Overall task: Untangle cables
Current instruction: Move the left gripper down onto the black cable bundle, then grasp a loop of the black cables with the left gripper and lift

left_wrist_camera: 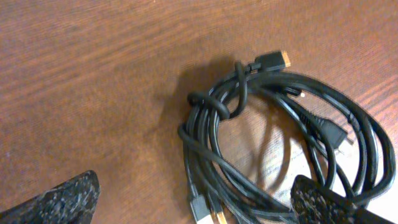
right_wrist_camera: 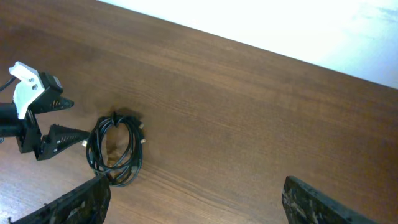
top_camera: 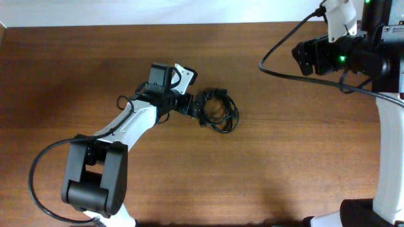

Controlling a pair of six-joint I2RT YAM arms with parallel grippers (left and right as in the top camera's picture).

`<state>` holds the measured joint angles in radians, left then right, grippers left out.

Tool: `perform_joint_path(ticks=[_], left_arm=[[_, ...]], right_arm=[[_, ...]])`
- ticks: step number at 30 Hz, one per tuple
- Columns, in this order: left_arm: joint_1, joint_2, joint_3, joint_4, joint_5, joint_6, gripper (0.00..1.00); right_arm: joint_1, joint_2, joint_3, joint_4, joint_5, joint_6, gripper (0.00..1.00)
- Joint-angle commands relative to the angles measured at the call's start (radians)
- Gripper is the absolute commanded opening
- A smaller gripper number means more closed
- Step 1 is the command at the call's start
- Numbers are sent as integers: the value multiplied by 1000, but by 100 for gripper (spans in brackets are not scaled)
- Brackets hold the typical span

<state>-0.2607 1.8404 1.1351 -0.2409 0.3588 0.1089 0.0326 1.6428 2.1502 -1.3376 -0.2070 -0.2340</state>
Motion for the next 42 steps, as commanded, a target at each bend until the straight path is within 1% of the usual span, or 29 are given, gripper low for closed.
perform_joint_path(ticks=[1, 3, 4, 5, 6, 8, 9, 12, 13, 15, 18, 20, 23, 25, 27, 30, 33, 36, 38, 42], left_arm=[[-7, 0, 1, -27, -3, 16, 99], [-13, 0, 0, -35, -6, 15, 99], [-13, 0, 0, -43, -37, -24, 99], [-13, 0, 0, -48, -97, -113, 99], [-13, 0, 0, -52, -125, -165, 99], [-13, 0, 3, -55, -133, -222, 99], [-13, 0, 14, -79, -180, -298, 99], [-18, 0, 32, -97, -287, -444, 99], [-24, 0, 32, -95, -292, -469, 99], [-40, 0, 32, -92, -243, -475, 99], [-49, 0, 39, -87, -227, -475, 99], [-54, 1, 113, -170, -227, -475, 100], [-85, 14, 262, -328, -328, -465, 99], [-101, 34, 314, -380, -356, -460, 99], [-117, 80, 336, -407, -382, -506, 99], [-119, 164, 388, -468, -373, -580, 99], [-119, 217, 496, -549, -356, -579, 99], [-119, 229, 549, -605, -334, -579, 99], [-126, 254, 549, -610, -291, -580, 99], [-171, 325, 549, -607, -286, -594, 99]], right_arm=[[0, -2, -5, -11, 9, -1, 88], [0, -2, -5, -13, 9, -1, 88], [0, -2, -5, -13, 9, 0, 88], [0, -2, -5, -13, 9, 3, 88], [0, -2, -5, -13, 9, 3, 88], [0, -2, -5, -13, 9, 6, 88], [0, -2, -5, -13, 9, 6, 88], [0, -2, -5, -14, 9, 6, 88], [0, -2, -5, -19, 9, 6, 88], [0, -2, -5, -31, 9, 6, 88], [0, -2, -5, -31, 9, 6, 88], [0, -2, -5, -31, 9, 6, 88], [0, -2, -5, -32, 9, 6, 88], [0, -2, -5, -36, 9, 6, 88], [0, -2, -5, -43, 9, 6, 88], [0, -2, -5, -43, 9, 6, 88], [0, -2, -5, -47, 9, 6, 88], [0, -2, -5, -51, 9, 6, 88], [0, -2, -5, -51, 9, 6, 88], [0, -2, -5, -56, 9, 6, 88]])
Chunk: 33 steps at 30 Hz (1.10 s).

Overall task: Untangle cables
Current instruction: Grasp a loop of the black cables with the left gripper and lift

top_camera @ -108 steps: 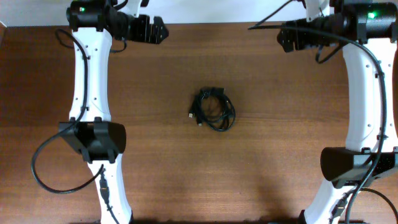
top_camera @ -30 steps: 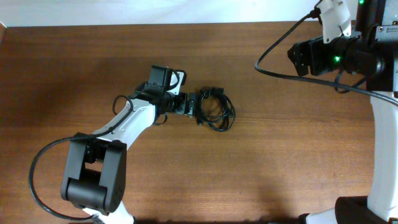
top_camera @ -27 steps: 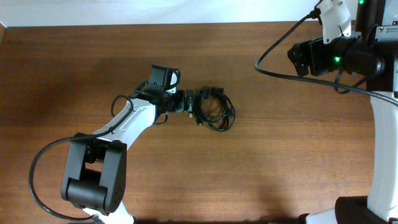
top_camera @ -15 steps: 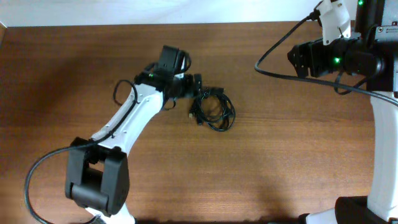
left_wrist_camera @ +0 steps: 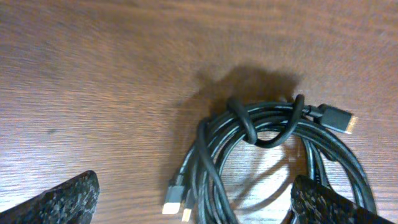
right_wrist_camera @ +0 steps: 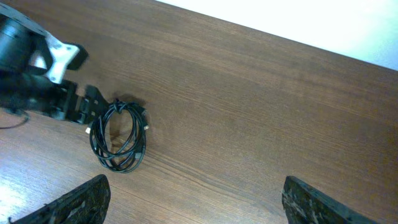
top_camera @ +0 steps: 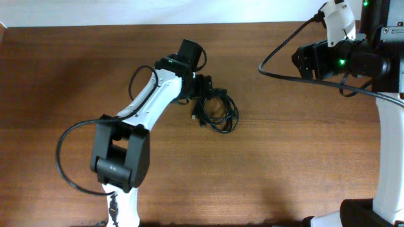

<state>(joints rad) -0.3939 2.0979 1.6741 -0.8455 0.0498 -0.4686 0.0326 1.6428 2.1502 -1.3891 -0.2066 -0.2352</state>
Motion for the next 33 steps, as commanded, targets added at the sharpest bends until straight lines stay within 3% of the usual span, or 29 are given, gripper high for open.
perform_joint_path(ticks=[1, 4, 5, 7, 8, 14, 20, 25, 33], left_arm=[[-48, 81, 10, 0, 21, -17, 100], [-65, 100, 10, -1, 17, -17, 89], [-66, 100, 10, 0, 13, -16, 71], [-64, 99, 16, -4, 6, -16, 6], [-61, 99, 17, -6, 6, -16, 0], [-57, 99, 137, -147, -77, 0, 0], [-57, 99, 552, -464, -127, 51, 0], [-52, 99, 832, -592, -156, 90, 0], [-48, 99, 1015, -653, -149, 93, 0]], right_arm=[[0, -2, -5, -5, 8, 7, 88], [0, -2, -5, -6, 8, 7, 88], [0, -2, -5, -6, 8, 7, 88], [0, -2, -5, -7, 8, 7, 88], [0, -2, -5, -6, 8, 7, 88], [0, -2, -5, -7, 8, 7, 88], [0, -2, -5, -8, -9, 7, 88], [1, 7, -5, -6, -101, 7, 88], [15, 85, -5, 159, -791, 7, 88]])
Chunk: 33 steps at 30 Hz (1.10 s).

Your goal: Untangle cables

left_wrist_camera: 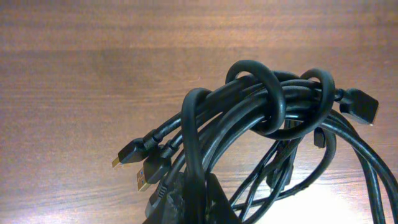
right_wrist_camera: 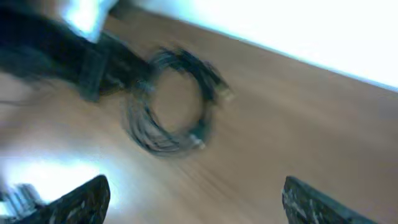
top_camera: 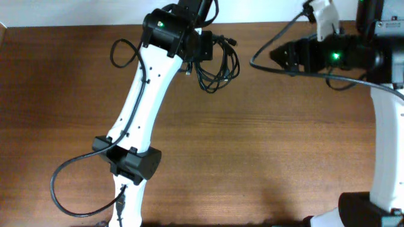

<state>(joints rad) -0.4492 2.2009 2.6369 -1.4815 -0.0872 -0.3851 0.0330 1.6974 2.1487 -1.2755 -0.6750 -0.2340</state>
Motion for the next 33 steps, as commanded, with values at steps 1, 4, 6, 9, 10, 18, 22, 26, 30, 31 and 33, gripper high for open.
perform_joint_path(ticks=[1, 4, 6, 9, 10, 18, 22, 26, 30, 31, 33], left_arm=[[7, -4, 69, -28, -3, 9, 0], [7, -4, 145, -63, 19, 14, 0], [7, -4, 217, -101, 19, 20, 0], [7, -4, 361, -174, 18, 21, 0], [10, -4, 384, -184, 19, 21, 0], [22, -40, 465, -206, 31, 42, 0], [22, -59, 465, -206, 31, 42, 0], [22, -59, 465, -206, 50, 42, 0], [22, -64, 465, -206, 50, 42, 0], [22, -64, 465, -206, 50, 42, 0], [22, -64, 465, -206, 49, 42, 0]], right_arm=[[27, 45, -4, 66, -346, 6, 88], [86, 85, -4, 101, -315, 6, 88], [130, 114, -4, 123, -253, 5, 88], [172, 138, -4, 167, -236, 6, 88], [175, 138, -4, 173, -224, 6, 88], [177, 140, -4, 172, -182, 6, 83], [179, 140, -4, 165, -181, 6, 27], [208, 140, -4, 161, -177, 6, 29], [266, 140, -4, 162, -101, 6, 4], [280, 140, -4, 162, -86, 5, 4], [307, 140, -4, 165, -55, 6, 4]])
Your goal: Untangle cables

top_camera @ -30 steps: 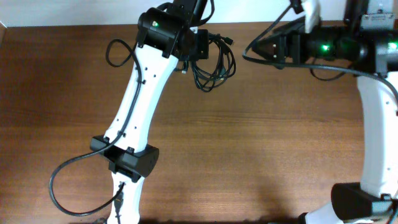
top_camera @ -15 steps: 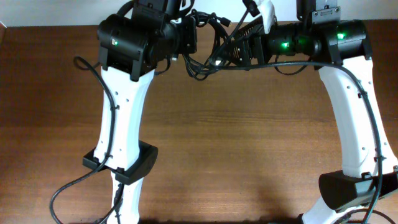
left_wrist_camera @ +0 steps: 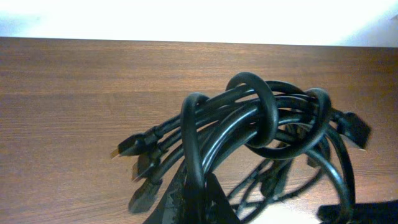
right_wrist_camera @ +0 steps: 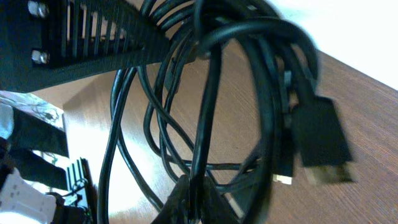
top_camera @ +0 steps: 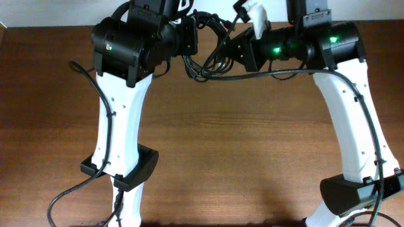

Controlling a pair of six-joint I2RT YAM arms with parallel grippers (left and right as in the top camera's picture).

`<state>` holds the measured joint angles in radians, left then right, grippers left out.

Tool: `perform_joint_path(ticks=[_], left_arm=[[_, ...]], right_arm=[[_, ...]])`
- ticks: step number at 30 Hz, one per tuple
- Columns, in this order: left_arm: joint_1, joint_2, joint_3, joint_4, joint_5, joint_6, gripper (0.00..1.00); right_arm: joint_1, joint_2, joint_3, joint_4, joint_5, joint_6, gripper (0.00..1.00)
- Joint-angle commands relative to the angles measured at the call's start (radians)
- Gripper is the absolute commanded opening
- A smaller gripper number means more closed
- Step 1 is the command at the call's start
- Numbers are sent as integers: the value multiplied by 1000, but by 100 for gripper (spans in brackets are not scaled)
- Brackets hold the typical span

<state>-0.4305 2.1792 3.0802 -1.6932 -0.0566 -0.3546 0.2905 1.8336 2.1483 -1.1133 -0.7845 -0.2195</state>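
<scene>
A tangled coil of black cables hangs in the air above the table's far edge, between my two grippers. My left gripper is shut on one strand at the coil's left side; in the left wrist view its fingers pinch that strand, with the knotted loops and gold-tipped plugs beyond. My right gripper is shut on another strand at the coil's right side; its fingertips close on a thin cable, and a blurred plug hangs near.
The brown wooden table lies below both raised arms. The right arm's own black cable sags between the arms. The left arm's black housing fills the upper left of the right wrist view.
My right gripper was open and off to the right of the coil; now it is at the coil and shut on a strand. The left gripper holds the coil higher and nearer the camera.
First the coil lay on the table with my left gripper open at its left side. Then that gripper stood open at the coil's upper left. Then it was shut on a strand with the coil lifted. Now both grippers hold the coil.
</scene>
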Motion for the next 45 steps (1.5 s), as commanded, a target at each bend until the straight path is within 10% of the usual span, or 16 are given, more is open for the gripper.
perform_joint_path(ticks=[1, 17, 34, 36, 38, 45], left_arm=[[3, -43, 21, 5, 14, 13, 0], [459, -115, 20, 5, 33, 31, 0], [129, -115, -193, 124, 35, 34, 0], [129, -115, -195, 124, 35, 34, 0], [129, -115, -195, 121, 35, 34, 0], [129, -115, -195, 98, 36, 34, 0]], right_arm=[[60, 4, -3, 4, 94, -9, 4], [-778, -10, -3, -141, 1, 131, 4], [-131, -10, -3, -111, 319, 85, 5], [-55, -10, -3, -77, 380, 85, 18], [12, -10, -3, -36, 405, 85, 89], [149, -10, -3, 104, 501, 86, 97]])
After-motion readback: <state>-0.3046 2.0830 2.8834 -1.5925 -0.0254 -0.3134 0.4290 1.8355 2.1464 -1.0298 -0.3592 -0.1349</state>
